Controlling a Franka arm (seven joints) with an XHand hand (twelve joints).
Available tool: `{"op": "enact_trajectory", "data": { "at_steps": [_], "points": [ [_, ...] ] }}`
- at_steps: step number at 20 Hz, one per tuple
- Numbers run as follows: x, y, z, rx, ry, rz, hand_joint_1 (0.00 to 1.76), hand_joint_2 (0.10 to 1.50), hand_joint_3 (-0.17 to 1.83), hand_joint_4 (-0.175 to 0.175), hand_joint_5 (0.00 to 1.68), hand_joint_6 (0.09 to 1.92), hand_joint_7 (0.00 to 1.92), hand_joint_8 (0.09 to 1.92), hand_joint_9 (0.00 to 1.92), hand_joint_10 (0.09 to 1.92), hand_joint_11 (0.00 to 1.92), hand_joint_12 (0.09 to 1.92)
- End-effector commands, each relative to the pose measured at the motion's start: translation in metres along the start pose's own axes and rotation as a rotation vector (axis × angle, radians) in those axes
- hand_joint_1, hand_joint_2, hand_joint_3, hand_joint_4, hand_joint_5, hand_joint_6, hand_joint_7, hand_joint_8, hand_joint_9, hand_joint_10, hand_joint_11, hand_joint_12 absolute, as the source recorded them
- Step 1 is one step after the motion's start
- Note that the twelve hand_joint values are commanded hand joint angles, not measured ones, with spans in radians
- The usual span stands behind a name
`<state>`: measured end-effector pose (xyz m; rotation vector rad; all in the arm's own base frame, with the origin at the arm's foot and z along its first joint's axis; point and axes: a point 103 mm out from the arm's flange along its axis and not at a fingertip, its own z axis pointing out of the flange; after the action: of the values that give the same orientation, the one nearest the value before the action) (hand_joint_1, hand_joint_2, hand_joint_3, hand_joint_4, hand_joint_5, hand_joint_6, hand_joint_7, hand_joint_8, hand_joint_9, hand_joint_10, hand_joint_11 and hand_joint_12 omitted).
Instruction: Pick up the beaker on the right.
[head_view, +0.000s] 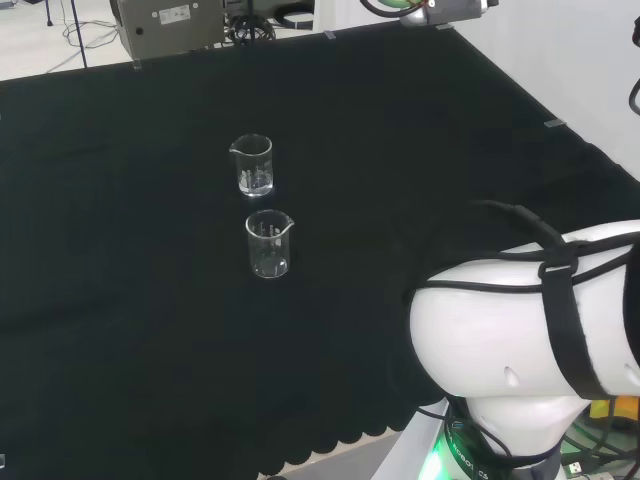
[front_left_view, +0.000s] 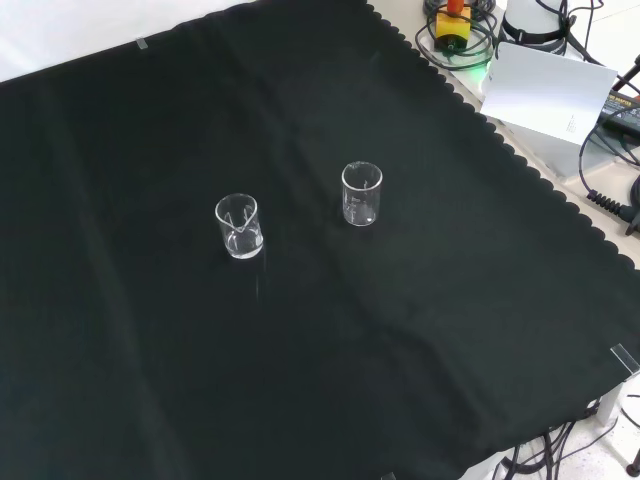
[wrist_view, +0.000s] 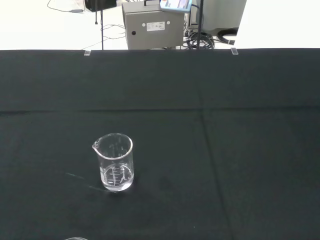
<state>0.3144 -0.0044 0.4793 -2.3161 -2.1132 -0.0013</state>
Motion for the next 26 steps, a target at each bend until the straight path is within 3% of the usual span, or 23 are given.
{"op": "enact_trajectory", "data": {
  "at_steps": [1, 6, 13, 15, 17, 20, 26],
  "points": [
    [-0.017, 0.023, 0.034, 0.062, 0.007, 0.044, 0.00, 1.23, 0.37, -0.011, 0.27, 0.09, 0.00, 0.46, 0.38, 0.09, 0.00, 1.28],
    [-0.032, 0.056, 0.061, 0.059, 0.040, 0.029, 0.00, 1.23, 0.37, -0.011, 0.27, 0.09, 0.01, 0.46, 0.39, 0.09, 0.00, 1.28],
    [-0.047, 0.127, 0.116, 0.027, 0.199, -0.019, 0.16, 1.19, 0.31, -0.029, 0.33, 0.09, 0.09, 0.52, 0.47, 0.09, 0.00, 1.32],
    [-0.046, 0.146, 0.133, 0.048, 0.202, -0.026, 0.35, 1.11, 0.28, -0.032, 0.34, 0.09, 0.13, 0.55, 0.52, 0.09, 0.00, 1.36],
    [-0.042, 0.162, 0.151, 0.064, 0.210, -0.037, 0.47, 1.04, 0.30, -0.033, 0.35, 0.09, 0.13, 0.59, 0.48, 0.26, 0.00, 1.38],
    [-0.034, 0.183, 0.177, 0.094, 0.218, -0.055, 0.53, 0.98, 0.37, -0.034, 0.35, 0.09, 0.11, 0.62, 0.35, 0.57, 0.00, 1.39],
    [-0.019, 0.212, 0.229, 0.141, 0.262, -0.092, 0.55, 0.94, 0.41, -0.037, 0.34, 0.09, 0.09, 0.63, 0.28, 0.68, 0.00, 1.39]
  ]
}}
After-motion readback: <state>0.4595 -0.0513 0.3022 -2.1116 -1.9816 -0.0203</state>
